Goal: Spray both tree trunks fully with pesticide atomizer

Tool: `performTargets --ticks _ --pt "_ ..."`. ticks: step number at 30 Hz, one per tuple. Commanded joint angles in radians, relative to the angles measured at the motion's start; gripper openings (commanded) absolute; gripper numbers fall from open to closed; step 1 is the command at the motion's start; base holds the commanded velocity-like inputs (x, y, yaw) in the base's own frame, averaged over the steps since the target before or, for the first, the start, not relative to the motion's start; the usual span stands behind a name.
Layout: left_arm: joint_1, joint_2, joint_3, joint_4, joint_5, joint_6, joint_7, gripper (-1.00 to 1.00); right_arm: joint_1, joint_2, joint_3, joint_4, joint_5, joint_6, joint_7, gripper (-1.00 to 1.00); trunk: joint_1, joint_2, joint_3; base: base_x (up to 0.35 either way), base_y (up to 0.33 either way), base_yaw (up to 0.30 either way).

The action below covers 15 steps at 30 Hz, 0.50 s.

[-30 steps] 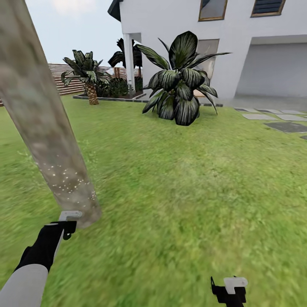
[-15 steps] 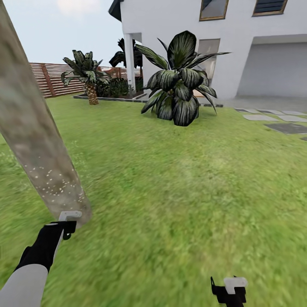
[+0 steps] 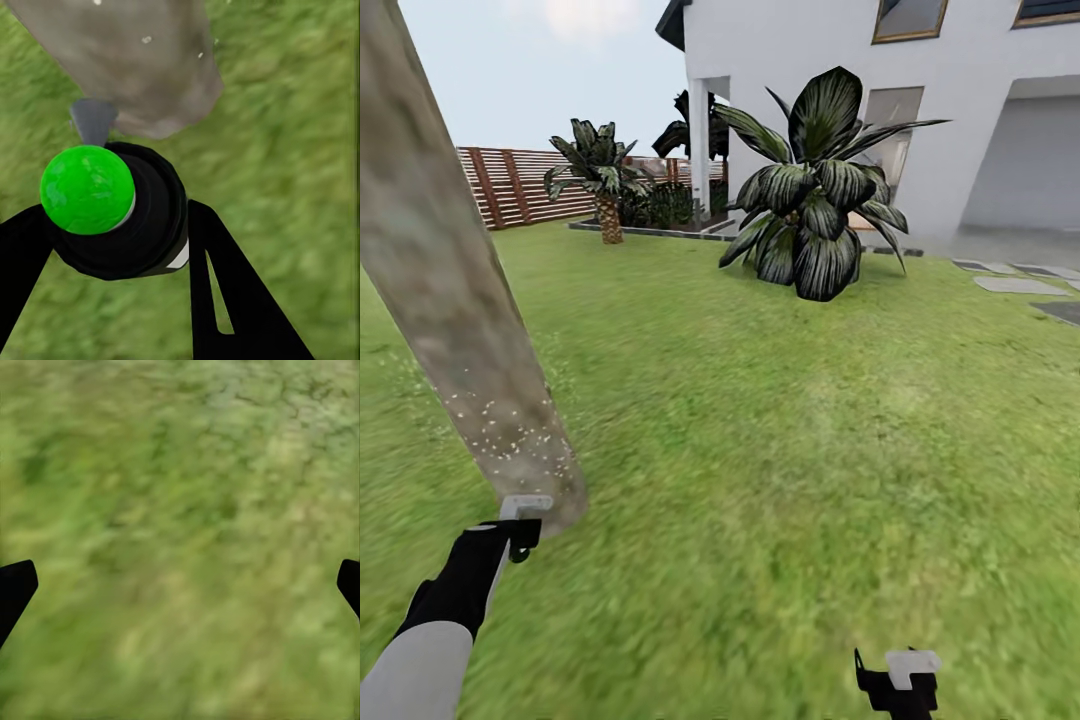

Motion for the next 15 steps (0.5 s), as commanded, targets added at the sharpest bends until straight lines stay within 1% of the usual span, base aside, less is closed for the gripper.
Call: performTargets --ticks 1,2,5,7,9,12,13,14,15 --pt "0.000 0.002 0.002 0.000 -0.001 -0.025 -0.005 -1.00 0.000 -0.001 0.000 0.000 0.000 0.000 0.000 1.00 0.000 0.000 0.000 -0.207 0.038 0.002" --pt "0.001 0.008 0.003 -0.001 -0.001 -0.053 -0.010 -1.00 0.000 -0.001 0.000 0.000 0.000 0.000 0.000 1.00 0.000 0.000 0.000 -0.282 0.065 0.001" --pt "0.010 0.015 0.000 -0.001 -0.006 -0.081 -0.021 -1.00 0.000 -0.001 0.000 0.000 0.000 0.000 0.000 1.00 0.000 0.000 0.000 -0.320 0.081 0.000" --pt "0.048 0.018 -0.010 -0.002 -0.015 -0.136 -0.092 -1.00 0.000 -0.001 0.000 0.000 0.001 0.000 0.001 1.00 0.000 0.000 0.000 -0.334 0.087 0.000" --pt "0.082 0.028 -0.011 -0.002 -0.049 -0.194 -0.195 -1.00 0.000 0.001 0.001 0.000 0.001 0.001 0.001 1.00 0.000 0.000 0.000 -0.335 0.087 0.000" --pt "0.126 0.053 -0.012 0.001 -0.120 -0.300 -0.376 -1.00 0.000 0.004 0.005 -0.005 0.003 0.002 0.005 1.00 0.000 0.000 0.000 -0.335 0.088 0.000" --pt "0.135 0.060 -0.012 0.001 -0.140 -0.326 -0.415 -1.00 0.000 0.004 0.008 -0.006 0.006 0.002 0.007 1.00 0.000 0.000 0.000 -0.335 0.088 0.000" --pt "0.143 0.067 -0.012 0.001 -0.169 -0.361 -0.470 -1.00 0.000 0.005 0.026 -0.009 0.019 0.003 0.009 1.00 0.000 0.000 0.000 -0.335 0.088 0.000" --pt "0.147 0.072 -0.012 0.002 -0.196 -0.385 -0.521 -1.00 0.000 0.005 0.059 -0.017 0.043 0.004 0.010 1.00 0.000 0.000 0.000 -0.335 0.088 0.000"
